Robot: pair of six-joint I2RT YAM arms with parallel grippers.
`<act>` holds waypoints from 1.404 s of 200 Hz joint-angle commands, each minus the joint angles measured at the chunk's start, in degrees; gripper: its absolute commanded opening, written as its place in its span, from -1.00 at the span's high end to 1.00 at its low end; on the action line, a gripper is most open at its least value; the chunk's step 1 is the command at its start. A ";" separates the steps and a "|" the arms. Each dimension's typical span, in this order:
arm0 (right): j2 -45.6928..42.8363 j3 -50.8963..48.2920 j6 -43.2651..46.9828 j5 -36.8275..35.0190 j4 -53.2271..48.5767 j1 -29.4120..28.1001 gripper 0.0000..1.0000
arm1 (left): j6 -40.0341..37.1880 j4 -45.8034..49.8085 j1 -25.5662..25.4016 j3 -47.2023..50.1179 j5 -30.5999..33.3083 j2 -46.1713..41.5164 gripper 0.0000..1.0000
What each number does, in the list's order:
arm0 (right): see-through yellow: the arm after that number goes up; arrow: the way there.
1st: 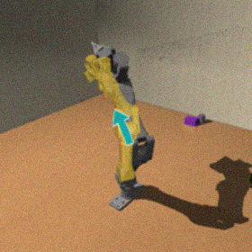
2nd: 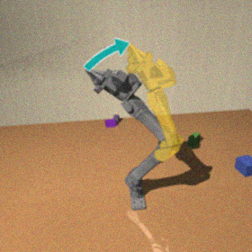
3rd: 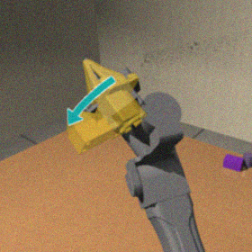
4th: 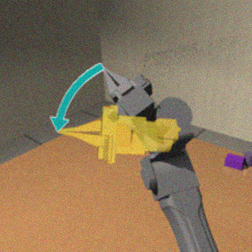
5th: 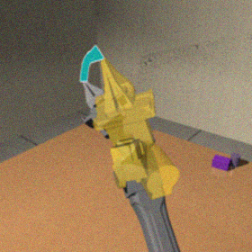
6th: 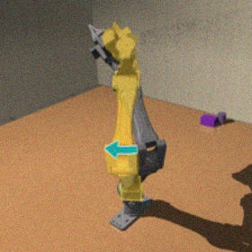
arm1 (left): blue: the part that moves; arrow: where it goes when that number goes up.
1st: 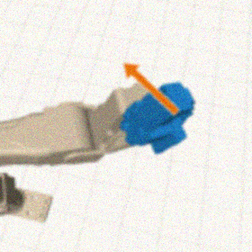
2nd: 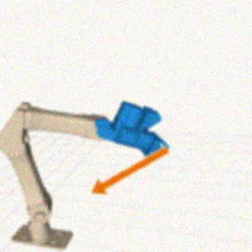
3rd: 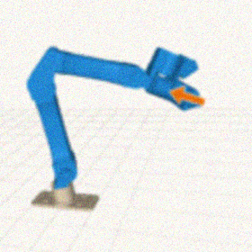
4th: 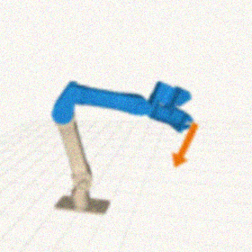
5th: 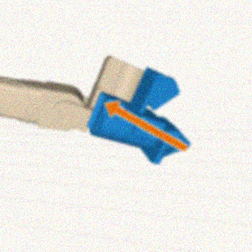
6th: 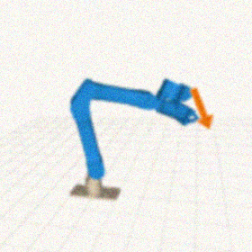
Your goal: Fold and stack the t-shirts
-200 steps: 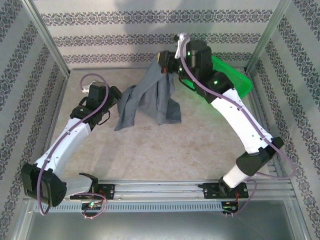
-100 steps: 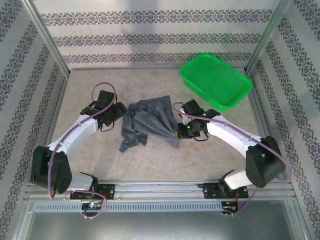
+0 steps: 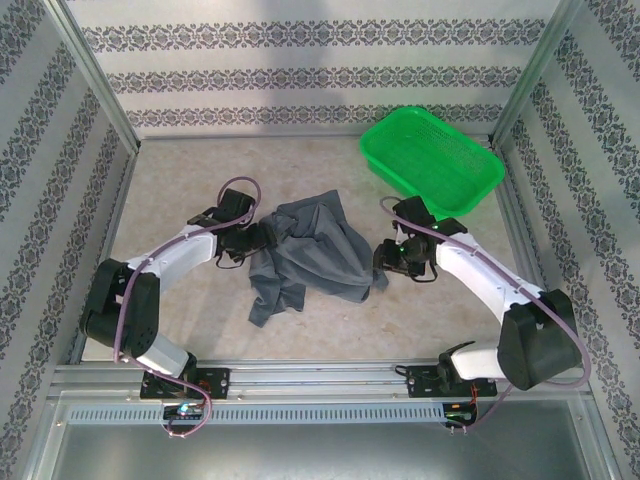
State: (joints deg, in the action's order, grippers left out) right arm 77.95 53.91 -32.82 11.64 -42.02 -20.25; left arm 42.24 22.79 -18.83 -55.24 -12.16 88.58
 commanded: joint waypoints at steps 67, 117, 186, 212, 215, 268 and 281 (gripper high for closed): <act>18.34 11.80 -3.27 -9.68 9.69 7.62 0.07 | -2.71 4.66 0.06 -1.33 10.68 2.79 1.00; 29.56 24.21 -2.10 -14.04 5.46 17.66 0.15 | 1.84 4.12 7.12 7.00 8.23 -7.09 1.00; 25.20 24.27 1.12 -16.41 2.95 17.52 0.13 | 6.81 12.05 11.64 6.67 13.48 -15.02 0.62; 19.54 20.64 1.69 -14.75 3.41 15.42 0.13 | 4.32 10.95 10.65 4.47 10.49 -15.07 0.26; 18.92 20.34 1.77 -14.43 3.43 14.75 0.12 | 3.67 10.46 10.31 4.23 10.01 -14.96 0.22; 10.55 10.23 4.50 -0.51 4.07 1.71 -0.02 | -13.49 13.11 1.07 -4.61 8.44 -2.93 -0.25; 9.32 7.50 5.16 2.53 5.01 -1.27 -0.08 | -15.20 14.11 0.51 -5.44 9.79 0.77 -0.25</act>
State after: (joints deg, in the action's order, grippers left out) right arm 88.95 66.13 -30.13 6.15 -36.77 -17.04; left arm 35.53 32.42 -16.73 -59.09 -3.42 83.48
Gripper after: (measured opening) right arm 0.521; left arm 0.623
